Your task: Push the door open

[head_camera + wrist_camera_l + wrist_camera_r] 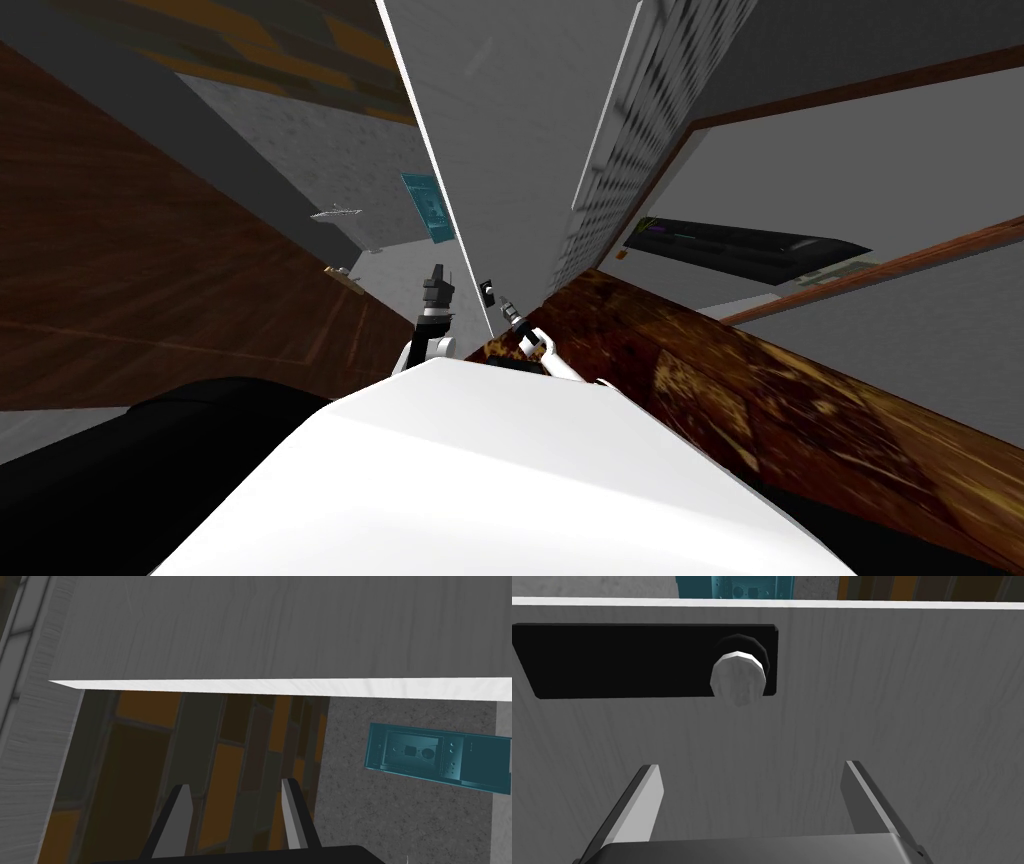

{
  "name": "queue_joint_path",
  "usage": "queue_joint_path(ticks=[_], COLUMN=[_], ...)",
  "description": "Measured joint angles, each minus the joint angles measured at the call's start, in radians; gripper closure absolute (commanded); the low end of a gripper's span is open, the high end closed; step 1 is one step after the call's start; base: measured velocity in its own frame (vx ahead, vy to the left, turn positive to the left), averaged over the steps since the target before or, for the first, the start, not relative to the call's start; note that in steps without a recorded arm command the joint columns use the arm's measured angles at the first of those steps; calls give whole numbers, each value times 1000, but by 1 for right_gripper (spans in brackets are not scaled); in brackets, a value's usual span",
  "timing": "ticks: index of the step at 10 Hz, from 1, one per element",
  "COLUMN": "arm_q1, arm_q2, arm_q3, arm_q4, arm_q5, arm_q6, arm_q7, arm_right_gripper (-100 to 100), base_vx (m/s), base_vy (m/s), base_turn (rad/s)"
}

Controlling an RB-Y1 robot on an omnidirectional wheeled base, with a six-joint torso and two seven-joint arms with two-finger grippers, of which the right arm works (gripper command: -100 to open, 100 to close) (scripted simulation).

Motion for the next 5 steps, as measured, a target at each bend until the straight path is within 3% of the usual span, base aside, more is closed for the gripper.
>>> queue_joint_path(ticks=[5], arm_q1=[-4], arm_q2=[16], arm_q3=[-19], arm_q4=[28], arm_q5=[1], arm_q6=[-4], arm_q7=[10], arm_right_gripper=[-100], base_vx=[155], base_vy=[139], base_turn=[34])
